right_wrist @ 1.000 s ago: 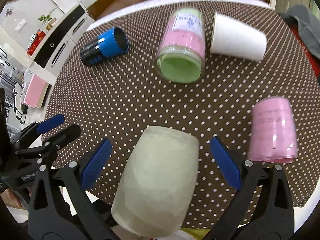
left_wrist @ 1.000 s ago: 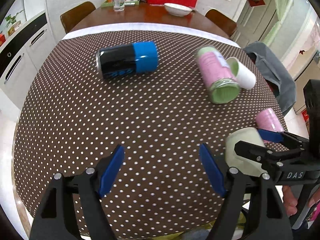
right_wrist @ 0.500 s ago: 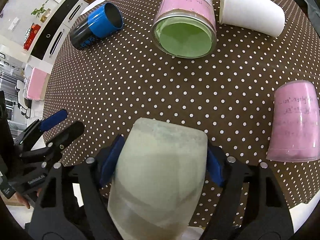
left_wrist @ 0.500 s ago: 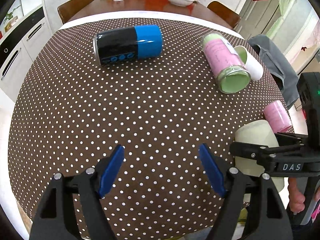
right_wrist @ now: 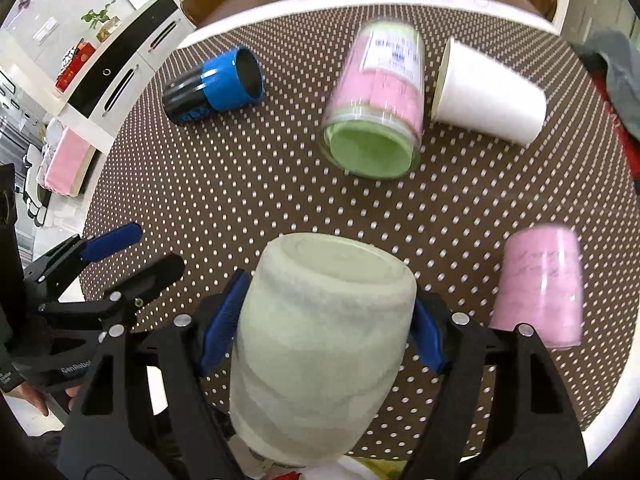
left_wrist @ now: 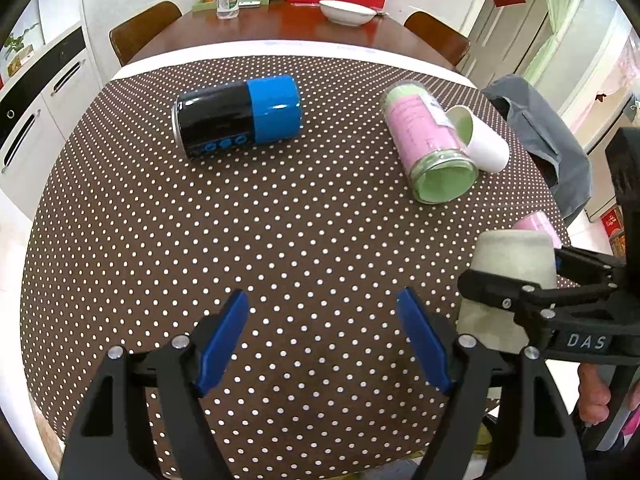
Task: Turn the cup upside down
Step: 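Grasp the pale green cup with the right gripper from the left gripper, then turn the pale green cup rim-down and lower it onto the tablecloth with the right gripper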
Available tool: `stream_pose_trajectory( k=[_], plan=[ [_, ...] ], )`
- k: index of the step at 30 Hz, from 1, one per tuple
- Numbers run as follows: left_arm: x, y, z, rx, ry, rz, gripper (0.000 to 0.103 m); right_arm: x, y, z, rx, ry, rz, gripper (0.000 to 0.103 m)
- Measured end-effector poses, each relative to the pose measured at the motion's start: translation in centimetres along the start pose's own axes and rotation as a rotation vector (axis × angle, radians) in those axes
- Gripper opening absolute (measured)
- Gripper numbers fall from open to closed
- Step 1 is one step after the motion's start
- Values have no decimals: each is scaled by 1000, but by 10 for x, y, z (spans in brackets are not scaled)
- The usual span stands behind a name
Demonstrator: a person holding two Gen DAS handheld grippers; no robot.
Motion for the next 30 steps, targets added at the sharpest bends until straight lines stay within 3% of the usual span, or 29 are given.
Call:
stream_pose_trajectory(
  k=[7, 16, 30],
  plan=[
    [-11, -7, 8, 8, -36, 4, 76, -14, -1, 9, -24, -75, -42, 72],
    [-21, -3, 10, -9, -56, 16, 76, -20, 3, 23, -80, -161, -167, 70],
    [-19, 11, 12, -40, -52, 35, 76, 2, 17, 53, -122, -168, -217, 69]
  ],
)
Point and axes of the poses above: each gripper's, at about its wrist camera, not at the fingertips, and x roughly the way its jaws point, y to its left, z to its top, the point moved 4 cm from there along x, roughly the way its jaws point, and after that the axes turned 15 degrees about -z, right-handed, at the moved point
